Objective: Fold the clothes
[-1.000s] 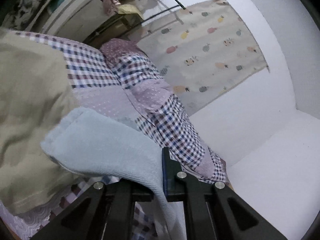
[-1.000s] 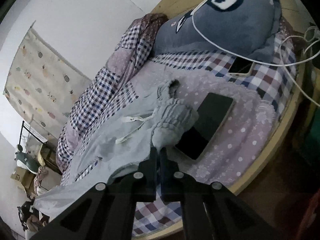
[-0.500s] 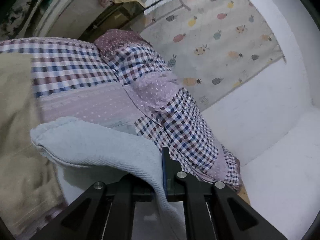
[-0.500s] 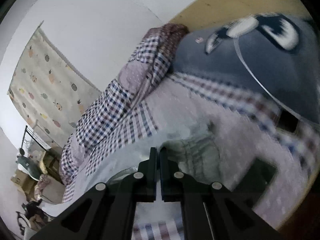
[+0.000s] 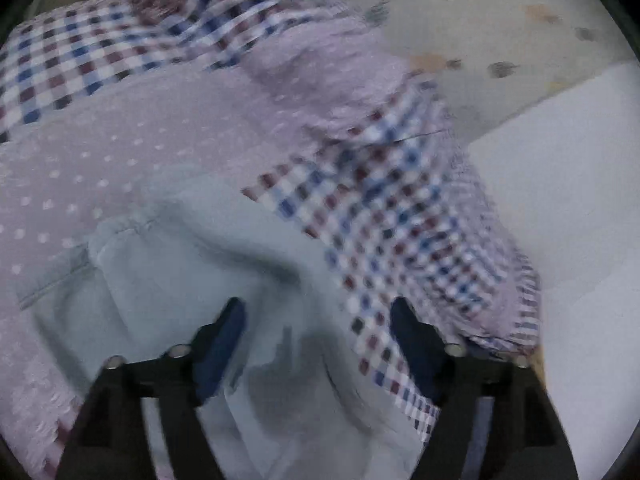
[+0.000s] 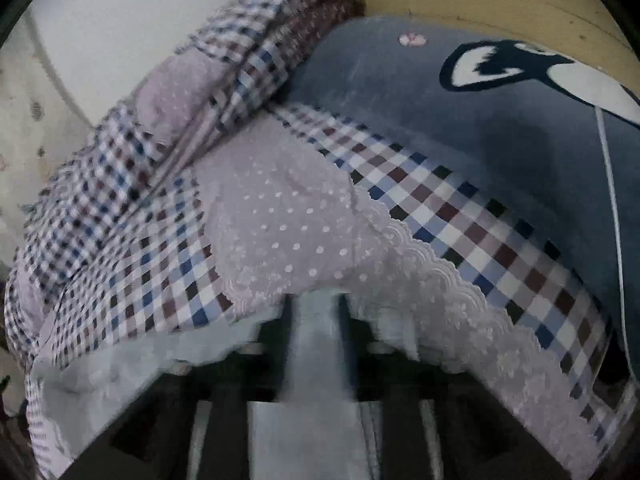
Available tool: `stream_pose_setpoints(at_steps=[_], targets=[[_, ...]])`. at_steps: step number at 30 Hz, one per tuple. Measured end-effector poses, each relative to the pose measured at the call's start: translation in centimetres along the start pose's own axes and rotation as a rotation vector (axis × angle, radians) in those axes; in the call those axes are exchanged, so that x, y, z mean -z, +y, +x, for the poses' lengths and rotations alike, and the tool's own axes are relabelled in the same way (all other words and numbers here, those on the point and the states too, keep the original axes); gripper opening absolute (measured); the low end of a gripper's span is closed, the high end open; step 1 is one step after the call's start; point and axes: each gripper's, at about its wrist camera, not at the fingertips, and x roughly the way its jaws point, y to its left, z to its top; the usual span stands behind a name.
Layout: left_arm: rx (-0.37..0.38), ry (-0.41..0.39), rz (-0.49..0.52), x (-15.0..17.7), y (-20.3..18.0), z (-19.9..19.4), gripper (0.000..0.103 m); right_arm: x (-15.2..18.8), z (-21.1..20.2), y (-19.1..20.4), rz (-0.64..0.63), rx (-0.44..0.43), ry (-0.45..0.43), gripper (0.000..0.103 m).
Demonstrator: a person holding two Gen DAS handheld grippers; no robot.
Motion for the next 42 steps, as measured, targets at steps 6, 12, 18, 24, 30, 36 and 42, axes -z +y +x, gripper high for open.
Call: stream_pose_setpoints(at_steps=[6, 12, 18, 24, 30, 36, 42], targets=[[-0.059, 0.078, 0.127, 7.4, 4.5, -3.3, 0.088, 9.0, -3.1, -8.5, 0.185, -0.125, -0.006, 0.067], [-0.003, 0.113, 0.117, 15.3, 7.3, -8.2, 0.088, 16.4, -2.8, -11.1, 0.313, -0.252, 0.052, 0.068], [0.096, 0.061, -0.018, 18.3, 8.6, -8.6, 0.088, 19.2, -2.0, -8.4, 0.332, -0.331, 0.080, 0.068], [0.033, 0.019, 0.037, 18.7, 6.7, -6.9, 0.088, 20.4, -0.8, -5.5, 0.283, -0.297, 0.090, 0.069], [0.038, -0.007, 0.034, 19.0, 5.8, -6.2, 0.088, 19.9, 0.7, -5.4, 0.333, -0.367, 0.078, 0.066], [0.043, -0.009, 0.029, 19.2, 5.7, -6.2, 0.088, 18.2, 0.5, -7.3, 0.338, -0.391, 0.064, 0.010], [0.075, -0.011, -0.012, 18.6, 6.2, -6.4, 0.088, 13.5, -3.2, -10.7, 0.286, -0.305, -0.094, 0.008]])
